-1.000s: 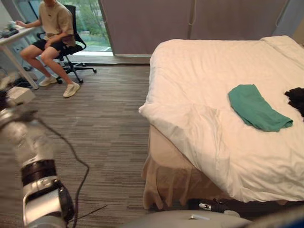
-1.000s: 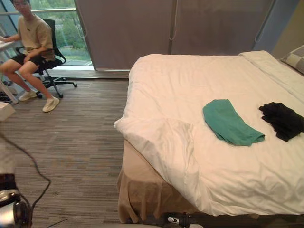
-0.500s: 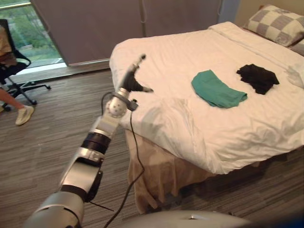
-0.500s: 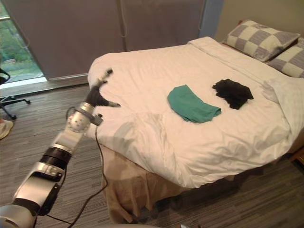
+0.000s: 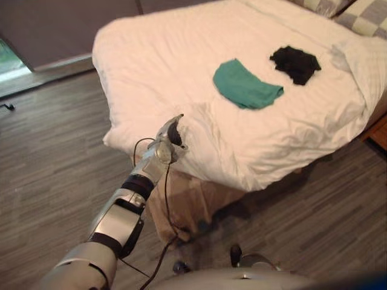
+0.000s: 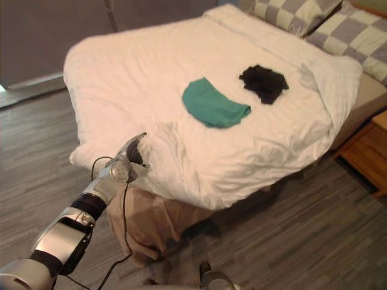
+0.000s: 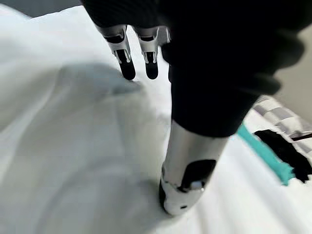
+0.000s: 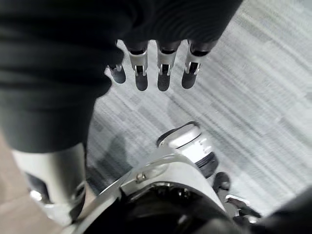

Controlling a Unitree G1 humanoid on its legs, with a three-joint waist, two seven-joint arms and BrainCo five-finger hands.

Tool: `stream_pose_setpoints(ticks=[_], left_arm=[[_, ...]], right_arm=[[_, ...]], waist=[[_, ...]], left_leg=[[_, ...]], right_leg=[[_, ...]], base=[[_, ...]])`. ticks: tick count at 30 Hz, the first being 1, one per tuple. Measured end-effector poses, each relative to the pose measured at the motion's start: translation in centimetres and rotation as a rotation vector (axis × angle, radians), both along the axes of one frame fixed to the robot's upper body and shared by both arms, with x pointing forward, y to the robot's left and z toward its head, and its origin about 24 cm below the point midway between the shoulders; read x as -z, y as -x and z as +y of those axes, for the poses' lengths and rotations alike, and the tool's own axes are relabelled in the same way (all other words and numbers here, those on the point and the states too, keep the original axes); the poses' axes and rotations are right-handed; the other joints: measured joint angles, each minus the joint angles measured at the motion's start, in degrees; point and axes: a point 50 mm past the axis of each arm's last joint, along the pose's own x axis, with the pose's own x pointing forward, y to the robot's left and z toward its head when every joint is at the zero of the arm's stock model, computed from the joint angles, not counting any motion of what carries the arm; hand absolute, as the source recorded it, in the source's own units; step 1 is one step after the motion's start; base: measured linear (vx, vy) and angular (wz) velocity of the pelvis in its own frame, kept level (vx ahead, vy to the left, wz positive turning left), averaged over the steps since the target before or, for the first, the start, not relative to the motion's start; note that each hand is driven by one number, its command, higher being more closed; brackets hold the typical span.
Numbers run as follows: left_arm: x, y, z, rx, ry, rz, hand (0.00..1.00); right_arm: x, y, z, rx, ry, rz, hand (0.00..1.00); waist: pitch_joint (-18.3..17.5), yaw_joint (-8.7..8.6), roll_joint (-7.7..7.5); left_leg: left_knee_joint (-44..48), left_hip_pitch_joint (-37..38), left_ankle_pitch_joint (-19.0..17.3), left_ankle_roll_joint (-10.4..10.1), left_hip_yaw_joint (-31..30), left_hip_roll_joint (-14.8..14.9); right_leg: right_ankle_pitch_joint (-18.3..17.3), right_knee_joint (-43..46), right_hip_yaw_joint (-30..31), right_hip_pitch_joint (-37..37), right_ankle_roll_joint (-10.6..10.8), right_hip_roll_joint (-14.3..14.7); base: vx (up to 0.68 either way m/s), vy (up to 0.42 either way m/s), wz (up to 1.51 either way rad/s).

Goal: Tidy the bed and pick cloth on bed and put in laundry

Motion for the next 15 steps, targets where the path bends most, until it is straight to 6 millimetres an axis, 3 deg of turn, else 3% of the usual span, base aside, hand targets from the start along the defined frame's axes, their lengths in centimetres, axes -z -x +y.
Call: stream_pose_setpoints(ticks=[2, 3, 12, 15], left_arm=[[-0.8, -0.6, 0.3, -0.036, -0.051, -0.003, 0.0], [-1.0, -0.8, 0.5, -0.048, -0.062, 0.001, 1.0], [-5.0, -2.6, 0.5, -0.143, -0.046, -0.062, 1.0], [-5.2, -2.8, 0.2, -0.146, -0.038, -0.081, 1.0]], right_arm=[[-0.4, -1.9, 0.2, -0.019, -0.008, -0.067, 0.0], [-0.6, -2.5, 0.1, -0.018, -0.009, -0.089, 0.0], [-2.5, -8.0, 1.0, -0.059, -0.055, -0.301, 0.0], [-2.9, -9.1, 1.3, -0.088, -0.06, -0.329, 0.0]], waist=[[1.6, -0.28, -0.52], [2.2, -0.4, -0.8], [7.3, -0.32, -1.83], [7.5, -0.2, -1.81]], left_leg=[[0.0, -2.5, 0.4, 0.2, 0.4, -0.1], [0.0, -2.9, 0.6, 0.4, 0.8, -0.2], [0.0, -6.6, 1.5, 1.6, 1.6, -1.1], [0.0, -6.7, 1.5, 1.7, 1.4, -1.1]], right_leg=[[1.3, -0.8, 0.2, -2.2, 0.2, -0.2], [1.6, -1.1, 0.3, -2.7, 0.2, -0.3], [4.3, -2.3, 1.1, -5.9, 0.9, -1.1], [4.4, -2.4, 1.0, -6.1, 0.9, -1.1]], base=[[-0.15, 0.006, -0.04], [-0.14, 0.018, -0.08], [-0.04, 0.023, -0.01], [0.05, 0.009, 0.0]])
